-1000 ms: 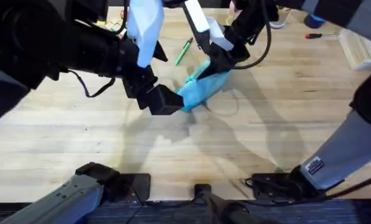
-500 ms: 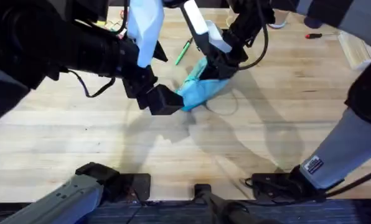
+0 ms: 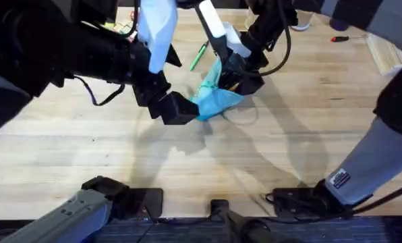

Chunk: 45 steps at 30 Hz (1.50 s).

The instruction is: Unzip the bag, pick up the pens from the table one at a time and place them inside, then zip the bag closed.

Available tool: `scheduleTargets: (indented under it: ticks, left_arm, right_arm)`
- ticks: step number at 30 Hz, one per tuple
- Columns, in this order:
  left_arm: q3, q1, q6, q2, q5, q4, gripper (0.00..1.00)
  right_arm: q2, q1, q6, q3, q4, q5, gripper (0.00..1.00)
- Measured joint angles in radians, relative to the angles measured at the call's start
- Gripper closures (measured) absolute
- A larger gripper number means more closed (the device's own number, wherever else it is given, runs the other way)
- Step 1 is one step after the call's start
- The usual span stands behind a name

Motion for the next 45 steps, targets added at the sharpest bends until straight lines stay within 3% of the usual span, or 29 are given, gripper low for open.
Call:
scheduleTargets:
  ticks: [10,24,37,45]
  left_arm:
    - [0.0,0.0,0.0,0.0,0.0,-0.007,0.007]
    - [0.0,0.0,0.0,0.0,0.0,-0.006,0.006]
    - [0.0,0.0,0.0,0.0,0.0,-0.007,0.006]
    - [0.0,0.0,0.0,0.0,0.0,-0.006,0.007]
  right_arm:
    - [0.0,0.0,0.047,0.0,-0.009,-0.001,0.006]
    - [0.0,0.007,0.5,0.107,-0.046,-0.017,0.005]
    - [-0.012,0.007,1.031,0.163,-0.007,-0.019,0.006]
    - [-0.016,0.007,1.186,0.255,0.025,-0.022,0.006]
